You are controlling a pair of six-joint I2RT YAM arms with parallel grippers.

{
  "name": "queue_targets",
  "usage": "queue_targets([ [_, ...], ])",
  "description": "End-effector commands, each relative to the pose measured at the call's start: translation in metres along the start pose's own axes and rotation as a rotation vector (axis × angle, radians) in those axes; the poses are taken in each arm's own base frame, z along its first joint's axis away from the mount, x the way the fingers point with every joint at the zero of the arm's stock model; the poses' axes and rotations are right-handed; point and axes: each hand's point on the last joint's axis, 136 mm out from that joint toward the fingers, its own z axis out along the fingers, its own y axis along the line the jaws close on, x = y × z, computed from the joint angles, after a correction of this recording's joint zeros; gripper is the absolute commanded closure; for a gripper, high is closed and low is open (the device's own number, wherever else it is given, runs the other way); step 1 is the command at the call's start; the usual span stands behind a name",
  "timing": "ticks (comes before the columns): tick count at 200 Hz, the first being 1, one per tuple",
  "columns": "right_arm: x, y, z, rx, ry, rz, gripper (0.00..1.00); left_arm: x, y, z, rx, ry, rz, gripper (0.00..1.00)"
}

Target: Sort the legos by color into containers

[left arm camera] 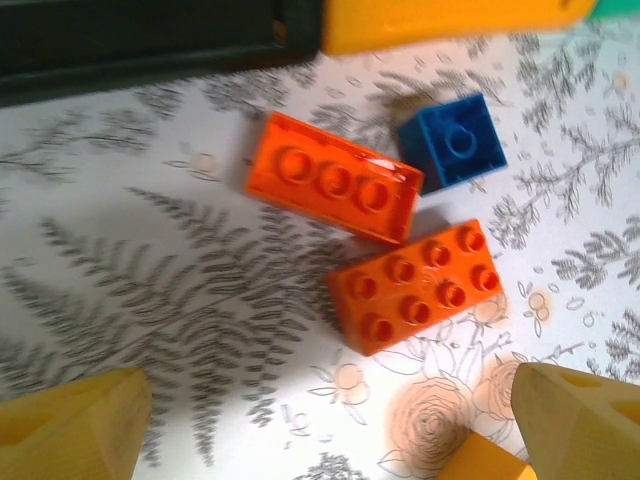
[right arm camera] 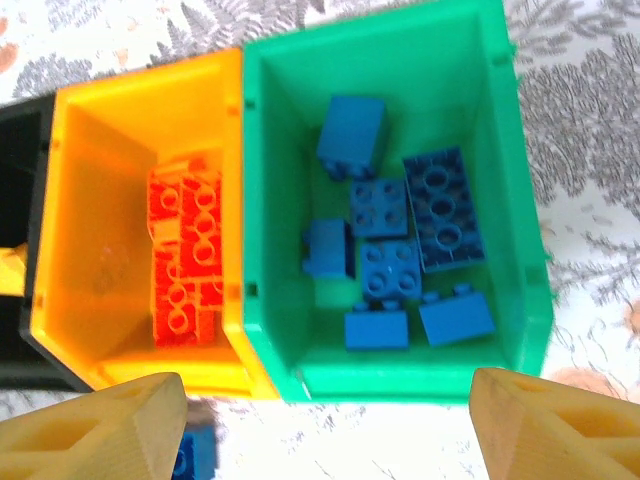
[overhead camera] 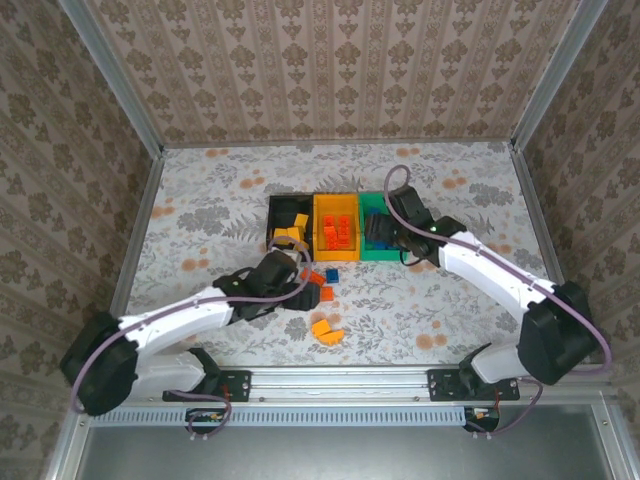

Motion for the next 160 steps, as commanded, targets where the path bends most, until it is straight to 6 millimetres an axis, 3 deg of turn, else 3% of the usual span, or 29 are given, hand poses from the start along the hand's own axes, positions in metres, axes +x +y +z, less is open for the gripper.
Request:
queue_targets([
  [1,0.008,-0.004,-0.013,-0.033,-0.013,0.026,0.23,-0.007,-0.020,0.010,0.016,0.022,0.074,0.06],
  [27,0.010,-0.009,-0.024,-0.041,-0.034,0.025,0.23,-0.005,-0.023,0.023,-0.068,0.057,0.134,0.00],
  [123,0.004,-0.018,-0.047,-0.063,-0.103,0.024,0.21,0.010,-0.018,0.067,-0.285,0.115,0.192,0.00],
  [160,0.000,-0.023,-0.053,-0.063,-0.125,0.031,0.21,0.020,-0.016,0.074,-0.272,0.129,0.174,0.14],
])
